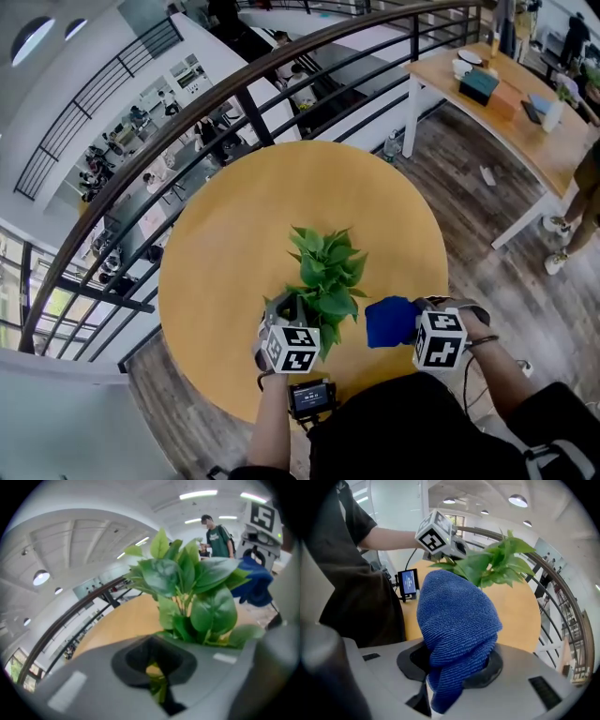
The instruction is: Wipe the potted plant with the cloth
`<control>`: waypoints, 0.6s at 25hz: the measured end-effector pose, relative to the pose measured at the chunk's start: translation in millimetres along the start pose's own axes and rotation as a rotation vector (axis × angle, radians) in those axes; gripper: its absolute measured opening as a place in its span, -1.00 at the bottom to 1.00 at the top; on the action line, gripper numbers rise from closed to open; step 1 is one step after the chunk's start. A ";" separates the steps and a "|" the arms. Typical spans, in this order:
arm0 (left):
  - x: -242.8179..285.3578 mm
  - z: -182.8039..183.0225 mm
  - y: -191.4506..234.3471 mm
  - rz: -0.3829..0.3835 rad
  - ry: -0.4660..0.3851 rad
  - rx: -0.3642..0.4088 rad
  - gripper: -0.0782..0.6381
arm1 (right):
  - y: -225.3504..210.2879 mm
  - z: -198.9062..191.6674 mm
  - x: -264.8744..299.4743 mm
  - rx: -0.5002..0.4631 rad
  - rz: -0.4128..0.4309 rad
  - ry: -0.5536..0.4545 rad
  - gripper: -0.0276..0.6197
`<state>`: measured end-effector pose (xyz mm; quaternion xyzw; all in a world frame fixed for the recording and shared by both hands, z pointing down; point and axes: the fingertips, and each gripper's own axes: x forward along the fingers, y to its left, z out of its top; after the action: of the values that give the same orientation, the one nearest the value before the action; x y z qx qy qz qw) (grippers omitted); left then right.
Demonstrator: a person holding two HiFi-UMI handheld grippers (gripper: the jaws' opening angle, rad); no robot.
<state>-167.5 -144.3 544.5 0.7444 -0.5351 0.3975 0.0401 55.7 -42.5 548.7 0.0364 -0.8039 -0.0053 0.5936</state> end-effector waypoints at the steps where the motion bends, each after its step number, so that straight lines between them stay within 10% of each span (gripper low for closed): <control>1: -0.7 0.5 -0.4 0.000 -0.003 0.000 -0.78 | -9.1 -14.7 0.5 0.016 -0.030 0.038 -0.45; 6: -3.3 3.0 -1.9 -0.005 -0.014 0.008 -0.78 | -93.7 -47.4 -33.7 0.123 -0.304 0.093 -0.45; 11: -6.0 3.9 -2.3 -0.009 -0.021 0.009 -0.78 | -191.6 12.0 -98.2 0.141 -0.712 -0.087 -0.45; 15: -6.6 3.7 -4.8 -0.013 -0.021 0.015 -0.78 | -235.3 76.0 -107.1 0.039 -0.852 -0.183 -0.45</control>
<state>-162.2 -139.0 539.5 0.7522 -0.5275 0.3935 0.0313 26.8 -272.9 411.9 0.3754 -0.7664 -0.2376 0.4639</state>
